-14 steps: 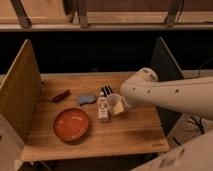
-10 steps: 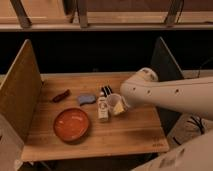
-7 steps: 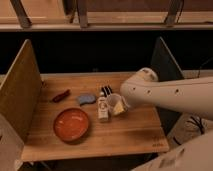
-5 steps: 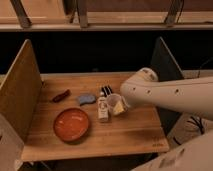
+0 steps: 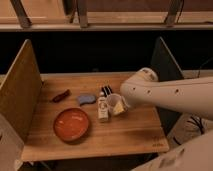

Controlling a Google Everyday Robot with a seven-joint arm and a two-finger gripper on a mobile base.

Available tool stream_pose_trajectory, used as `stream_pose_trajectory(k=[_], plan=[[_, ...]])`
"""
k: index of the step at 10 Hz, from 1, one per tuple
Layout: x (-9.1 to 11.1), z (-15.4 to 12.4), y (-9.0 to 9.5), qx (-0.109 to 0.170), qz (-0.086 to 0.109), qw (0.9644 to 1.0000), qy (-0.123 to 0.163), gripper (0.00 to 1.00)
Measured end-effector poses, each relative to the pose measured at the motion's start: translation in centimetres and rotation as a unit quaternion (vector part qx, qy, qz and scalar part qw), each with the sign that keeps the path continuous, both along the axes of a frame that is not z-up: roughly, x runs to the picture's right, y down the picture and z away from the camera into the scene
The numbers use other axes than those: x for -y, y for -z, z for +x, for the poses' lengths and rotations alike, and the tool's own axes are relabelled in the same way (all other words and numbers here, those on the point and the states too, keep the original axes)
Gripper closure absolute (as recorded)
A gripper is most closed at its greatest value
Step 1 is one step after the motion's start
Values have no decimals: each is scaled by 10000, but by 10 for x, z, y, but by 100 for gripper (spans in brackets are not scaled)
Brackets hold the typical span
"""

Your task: Pick up the ceramic cup

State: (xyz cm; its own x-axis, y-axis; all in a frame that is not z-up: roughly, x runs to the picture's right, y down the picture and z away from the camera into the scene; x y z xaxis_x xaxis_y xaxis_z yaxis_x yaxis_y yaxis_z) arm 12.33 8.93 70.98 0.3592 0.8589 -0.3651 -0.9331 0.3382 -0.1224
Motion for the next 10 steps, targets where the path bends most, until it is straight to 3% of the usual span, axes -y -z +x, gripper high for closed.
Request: stream_pose_trajectory(k=[5,10], plan=[[0,0,0,3,-1,10000,9,20],[-10,-36,-4,204,-260,9975,628,20]])
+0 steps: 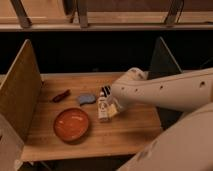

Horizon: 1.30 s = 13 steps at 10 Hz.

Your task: Pick up the ceramic cup

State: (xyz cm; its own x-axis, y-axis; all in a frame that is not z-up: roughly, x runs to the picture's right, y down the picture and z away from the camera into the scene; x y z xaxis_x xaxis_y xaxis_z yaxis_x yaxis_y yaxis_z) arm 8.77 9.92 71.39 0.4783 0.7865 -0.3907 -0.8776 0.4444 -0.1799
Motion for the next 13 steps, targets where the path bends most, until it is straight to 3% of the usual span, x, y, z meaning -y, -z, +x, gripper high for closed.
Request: stream_pose_trajectory(k=[5,8,13], plan=[[-2,-18,-4,325,-236,9988,293,20],[4,-29,-18,671,-284,9960,521,20],[3,-28,-23,701,-303,9954,578,20]])
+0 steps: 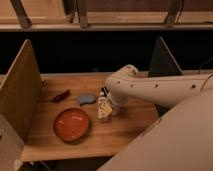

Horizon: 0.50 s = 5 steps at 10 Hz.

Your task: Pick up the ceramic cup

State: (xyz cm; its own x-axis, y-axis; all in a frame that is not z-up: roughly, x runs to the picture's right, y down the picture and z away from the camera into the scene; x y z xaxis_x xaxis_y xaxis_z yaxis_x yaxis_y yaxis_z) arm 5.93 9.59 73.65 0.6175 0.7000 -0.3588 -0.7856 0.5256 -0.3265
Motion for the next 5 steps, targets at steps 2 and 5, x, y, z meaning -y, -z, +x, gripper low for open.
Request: stream_pose_trajectory(k=[2,5], plan=[[-4,1,-5,16,-83,9999,88,20],[-14,-10,-23,185,-367,9986,334,20]])
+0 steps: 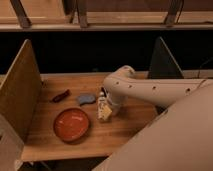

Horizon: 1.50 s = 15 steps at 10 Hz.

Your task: Pick up the ceramic cup

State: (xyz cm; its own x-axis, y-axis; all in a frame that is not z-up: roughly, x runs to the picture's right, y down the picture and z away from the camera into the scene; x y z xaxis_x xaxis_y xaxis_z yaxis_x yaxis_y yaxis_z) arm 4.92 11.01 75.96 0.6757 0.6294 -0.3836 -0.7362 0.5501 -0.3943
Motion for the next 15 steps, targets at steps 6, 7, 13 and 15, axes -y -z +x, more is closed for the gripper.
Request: stream_pose_trajectory(k=[6,7,13,15], plan=[[-5,-21,-56,325,-616,9965,465,20],[-3,-25,-65,376,-702,9955,514,20],[15,-25,-78,244,-737,9949,651,72],[24,-15,-65,-28,-594,9959,674,93]])
